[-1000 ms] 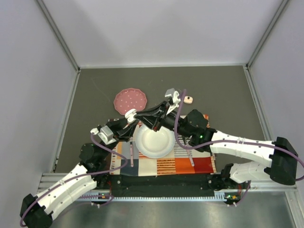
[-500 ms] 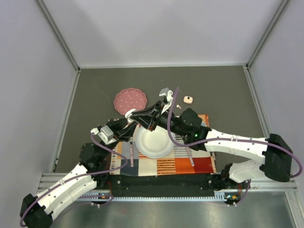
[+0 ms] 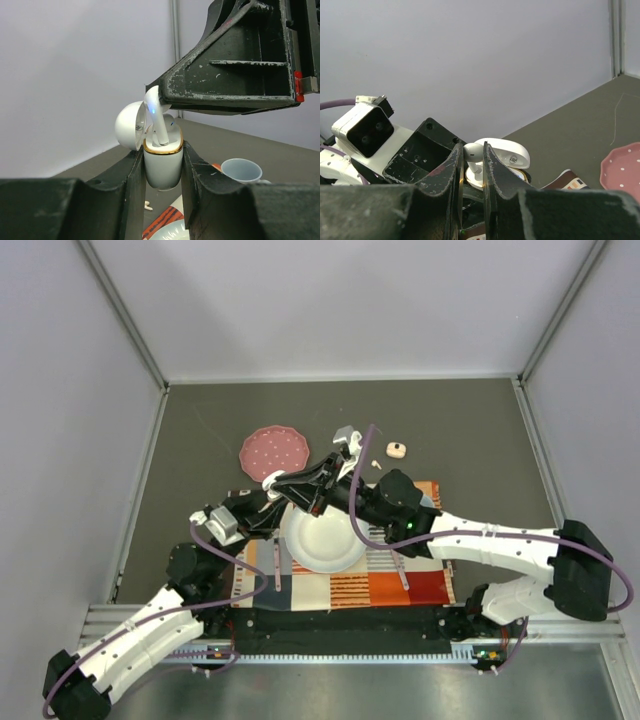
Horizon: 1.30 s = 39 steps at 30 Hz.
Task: Insert the wireless bluetooth earbuds into the charging case
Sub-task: Insert the left earbud into the left side groove of the charging case.
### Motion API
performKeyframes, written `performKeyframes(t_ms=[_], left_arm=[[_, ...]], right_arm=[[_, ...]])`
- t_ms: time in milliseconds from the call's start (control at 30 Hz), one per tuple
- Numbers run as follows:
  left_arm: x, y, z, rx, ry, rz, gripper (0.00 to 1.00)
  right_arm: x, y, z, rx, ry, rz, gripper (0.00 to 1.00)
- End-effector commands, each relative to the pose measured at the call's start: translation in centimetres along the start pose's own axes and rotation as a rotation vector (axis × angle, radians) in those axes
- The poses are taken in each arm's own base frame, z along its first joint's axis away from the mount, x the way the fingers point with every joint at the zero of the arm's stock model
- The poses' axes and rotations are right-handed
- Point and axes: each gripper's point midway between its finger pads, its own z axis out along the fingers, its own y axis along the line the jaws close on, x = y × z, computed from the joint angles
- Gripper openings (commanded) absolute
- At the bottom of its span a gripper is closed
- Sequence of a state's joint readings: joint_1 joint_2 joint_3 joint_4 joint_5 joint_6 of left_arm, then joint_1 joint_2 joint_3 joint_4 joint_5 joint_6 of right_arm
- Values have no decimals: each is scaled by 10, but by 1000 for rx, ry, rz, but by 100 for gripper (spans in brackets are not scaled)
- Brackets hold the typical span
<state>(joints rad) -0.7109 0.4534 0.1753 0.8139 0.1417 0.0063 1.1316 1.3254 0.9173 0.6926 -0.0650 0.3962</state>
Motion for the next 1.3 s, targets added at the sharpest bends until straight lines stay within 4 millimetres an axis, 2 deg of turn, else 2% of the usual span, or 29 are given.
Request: performKeyframes(t_ms=[0, 533, 933, 1267], left_arm=[[-14, 2, 1, -7, -57, 5, 0], [-18, 10, -5, -61, -80, 8, 0], [-17, 11, -3, -59, -74, 10, 0], [-17, 10, -2, -59, -72, 9, 0]], right_arm=[[-18, 15, 9, -39, -58, 12, 0], [2, 11, 2, -16, -8, -14, 0], [5, 9, 1, -11, 6, -32, 0], [2, 7, 1, 0, -3, -42, 9]])
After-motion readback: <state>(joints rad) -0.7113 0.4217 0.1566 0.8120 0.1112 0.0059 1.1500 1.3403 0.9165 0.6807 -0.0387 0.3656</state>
